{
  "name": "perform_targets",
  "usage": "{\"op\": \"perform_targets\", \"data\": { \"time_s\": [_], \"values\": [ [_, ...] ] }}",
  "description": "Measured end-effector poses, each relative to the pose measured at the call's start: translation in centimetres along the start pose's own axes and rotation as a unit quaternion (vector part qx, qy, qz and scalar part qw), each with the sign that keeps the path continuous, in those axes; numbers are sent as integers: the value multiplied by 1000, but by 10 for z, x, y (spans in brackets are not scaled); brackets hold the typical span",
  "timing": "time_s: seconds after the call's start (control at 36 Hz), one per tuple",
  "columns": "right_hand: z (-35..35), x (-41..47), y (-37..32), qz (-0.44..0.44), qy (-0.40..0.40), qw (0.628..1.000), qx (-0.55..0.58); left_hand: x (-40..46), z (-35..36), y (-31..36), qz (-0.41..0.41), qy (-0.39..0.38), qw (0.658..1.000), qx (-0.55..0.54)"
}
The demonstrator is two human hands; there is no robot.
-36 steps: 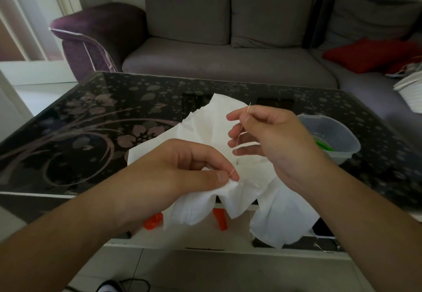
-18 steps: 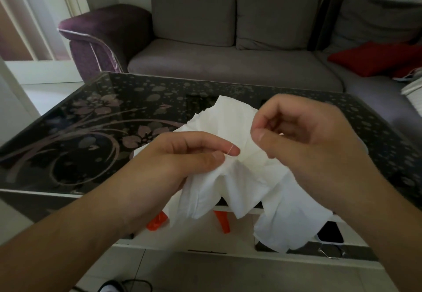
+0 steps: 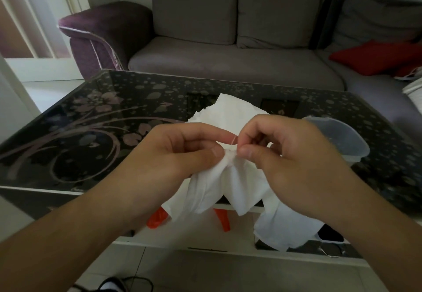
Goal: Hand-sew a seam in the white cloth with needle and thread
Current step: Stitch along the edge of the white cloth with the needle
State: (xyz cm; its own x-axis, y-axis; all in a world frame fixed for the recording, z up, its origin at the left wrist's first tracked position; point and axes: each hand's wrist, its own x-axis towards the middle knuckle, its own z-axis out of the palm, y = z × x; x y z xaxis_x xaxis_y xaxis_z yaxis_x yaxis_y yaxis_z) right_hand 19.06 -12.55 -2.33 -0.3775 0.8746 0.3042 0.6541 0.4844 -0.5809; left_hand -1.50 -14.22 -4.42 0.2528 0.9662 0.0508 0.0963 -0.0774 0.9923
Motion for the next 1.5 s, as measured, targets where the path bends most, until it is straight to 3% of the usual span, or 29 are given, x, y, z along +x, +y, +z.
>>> {"op": "perform_targets", "data": {
  "time_s": [0.5,0.72,0.94,1.5],
  "values": [
    [-10,-1,5,57,-93,994,27,-1,-2,2,9,35,996,77],
    [-8,0,1,34,-50,995,80,-2,-3,2,16,31,997,74],
    [4,-1,2,-13,-26,1000,6,-2,-2,0,30,23,997,60],
    [-14,0,3,46,1,991,127,-2,-1,3,30,44,994,91]
  ]
}}
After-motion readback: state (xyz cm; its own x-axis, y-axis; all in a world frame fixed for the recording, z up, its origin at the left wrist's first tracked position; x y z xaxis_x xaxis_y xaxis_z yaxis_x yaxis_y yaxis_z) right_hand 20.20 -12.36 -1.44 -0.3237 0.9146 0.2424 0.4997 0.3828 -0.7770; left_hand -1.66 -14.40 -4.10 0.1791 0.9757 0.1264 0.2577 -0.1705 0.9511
